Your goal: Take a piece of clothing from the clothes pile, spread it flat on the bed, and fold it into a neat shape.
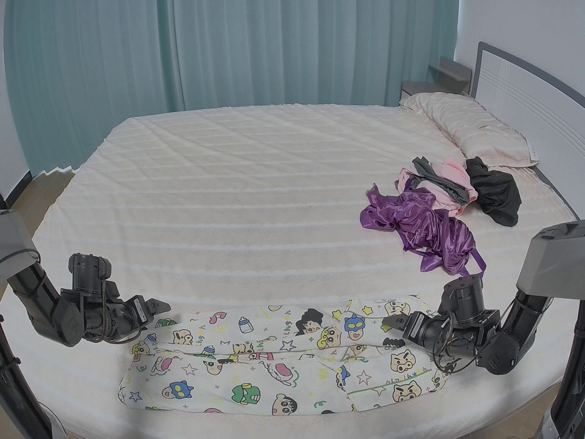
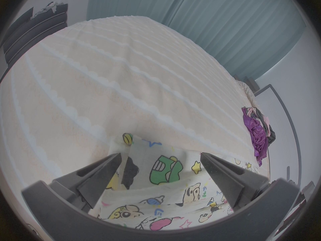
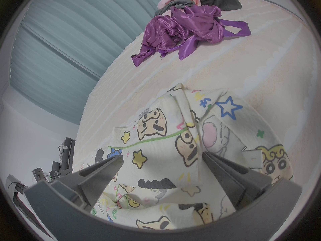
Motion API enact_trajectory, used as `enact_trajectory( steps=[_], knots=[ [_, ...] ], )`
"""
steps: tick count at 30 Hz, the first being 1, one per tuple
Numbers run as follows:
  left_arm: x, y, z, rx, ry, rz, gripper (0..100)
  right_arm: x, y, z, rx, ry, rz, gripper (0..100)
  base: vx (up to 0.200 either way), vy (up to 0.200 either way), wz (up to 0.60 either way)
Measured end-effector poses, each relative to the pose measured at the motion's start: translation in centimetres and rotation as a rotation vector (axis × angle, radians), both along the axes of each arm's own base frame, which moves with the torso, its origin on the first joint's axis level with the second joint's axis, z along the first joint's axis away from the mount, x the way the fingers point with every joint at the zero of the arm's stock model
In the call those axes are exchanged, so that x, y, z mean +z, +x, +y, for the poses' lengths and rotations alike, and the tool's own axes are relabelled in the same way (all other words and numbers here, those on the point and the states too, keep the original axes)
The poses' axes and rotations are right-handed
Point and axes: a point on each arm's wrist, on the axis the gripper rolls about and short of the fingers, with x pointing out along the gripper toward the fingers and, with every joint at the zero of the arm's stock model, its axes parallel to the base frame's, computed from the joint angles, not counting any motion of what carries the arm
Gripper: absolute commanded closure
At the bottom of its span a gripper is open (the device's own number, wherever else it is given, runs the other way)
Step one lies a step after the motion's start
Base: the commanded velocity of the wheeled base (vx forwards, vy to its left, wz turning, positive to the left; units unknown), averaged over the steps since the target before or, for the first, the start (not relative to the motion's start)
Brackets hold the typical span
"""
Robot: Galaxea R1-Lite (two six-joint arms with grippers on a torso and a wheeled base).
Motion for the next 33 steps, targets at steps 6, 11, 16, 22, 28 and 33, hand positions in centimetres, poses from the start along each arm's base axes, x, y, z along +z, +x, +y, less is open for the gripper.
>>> enact_trajectory(
  steps=[6, 11, 16, 22, 28, 33],
  knots=[
    [-0.4, -0.6, -0.4, -0.014, -0.001, 0.023, 0, -0.2, -0.1, 0.2, 0.006, -0.004, 0.004, 0, 0.0, 0.0, 0.0],
    [-0.3, -0.7, -0.7, -0.021, -0.002, 0.025, 0, -0.2, -0.2, 0.2, 0.007, -0.007, 0.007, 0, 0.0, 0.0, 0.0],
    [-0.5, -1.7, -0.7, -0.023, 0.001, 0.05, 0, -0.3, -0.2, 0.2, 0.007, -0.008, 0.01, 0, 0.0, 0.0, 0.0],
    [-1.0, -4.0, -0.7, -0.025, 0.005, 0.102, 0, -0.4, -0.2, 0.2, 0.008, -0.01, 0.012, 0, 0.0, 0.0, 0.0],
    [-0.3, -4.9, -0.7, -0.025, 0.006, 0.088, 0, -0.4, -0.2, 0.1, 0.008, -0.011, 0.014, 0, 0.0, 0.0, 0.0],
    [0.4, -5.3, -0.7, -0.025, 0.007, 0.06, 0, -0.4, -0.2, 0.1, 0.008, -0.011, 0.014, 0, 0.0, 0.0, 0.0]
  ],
)
